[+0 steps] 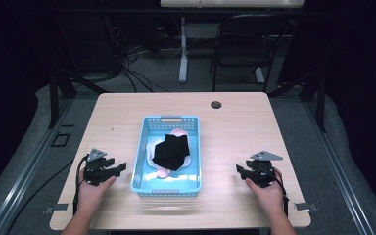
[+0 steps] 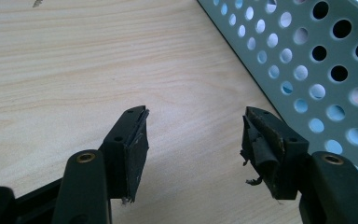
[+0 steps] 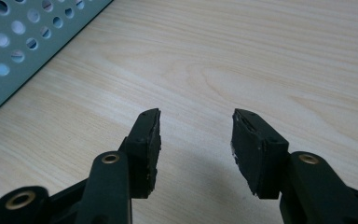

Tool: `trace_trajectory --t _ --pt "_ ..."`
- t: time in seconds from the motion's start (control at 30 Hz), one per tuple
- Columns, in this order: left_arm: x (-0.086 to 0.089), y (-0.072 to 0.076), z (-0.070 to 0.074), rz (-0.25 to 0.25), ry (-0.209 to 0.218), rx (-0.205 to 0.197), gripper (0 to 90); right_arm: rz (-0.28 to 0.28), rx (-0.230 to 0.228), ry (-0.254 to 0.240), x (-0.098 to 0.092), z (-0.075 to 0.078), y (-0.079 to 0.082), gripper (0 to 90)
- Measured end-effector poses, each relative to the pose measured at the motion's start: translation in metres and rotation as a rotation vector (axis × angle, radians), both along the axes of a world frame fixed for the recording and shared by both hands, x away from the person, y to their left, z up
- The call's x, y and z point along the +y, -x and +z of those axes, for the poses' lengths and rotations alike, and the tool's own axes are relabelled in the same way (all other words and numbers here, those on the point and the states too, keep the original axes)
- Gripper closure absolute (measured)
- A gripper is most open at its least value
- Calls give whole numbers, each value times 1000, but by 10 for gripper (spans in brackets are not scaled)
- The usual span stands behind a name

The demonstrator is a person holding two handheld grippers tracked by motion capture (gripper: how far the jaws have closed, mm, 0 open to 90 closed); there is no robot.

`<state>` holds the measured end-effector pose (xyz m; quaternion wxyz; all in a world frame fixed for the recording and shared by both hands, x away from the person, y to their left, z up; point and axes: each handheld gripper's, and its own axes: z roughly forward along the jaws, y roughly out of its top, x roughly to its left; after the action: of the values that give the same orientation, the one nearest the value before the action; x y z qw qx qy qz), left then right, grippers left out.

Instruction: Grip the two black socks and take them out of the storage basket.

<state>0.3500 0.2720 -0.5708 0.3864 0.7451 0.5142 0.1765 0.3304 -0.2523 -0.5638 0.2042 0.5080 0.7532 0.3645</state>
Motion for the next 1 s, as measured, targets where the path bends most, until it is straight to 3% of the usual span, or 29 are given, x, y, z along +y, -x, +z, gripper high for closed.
trace_trajectory --t 0.1,0.27,0.47,0.67,0.93,1.0 --pt "-1 0 0 3 8 -8 406 1 -6 0 1 -1 0 515" --pt "-2 2 0 -10 -7 -7 406 -4 23 -5 1 1 0 512" --pt "-2 3 2 -6 -4 -16 407 10 -18 -16 2 4 2 487" --pt "-3 3 3 -1 2 -20 406 29 16 -36 5 10 2 458" --pt "-3 2 2 -7 7 27 405 61 -3 -53 19 28 4 338" --pt "-2 2 3 10 -12 34 386 69 0 -43 24 31 2 310"
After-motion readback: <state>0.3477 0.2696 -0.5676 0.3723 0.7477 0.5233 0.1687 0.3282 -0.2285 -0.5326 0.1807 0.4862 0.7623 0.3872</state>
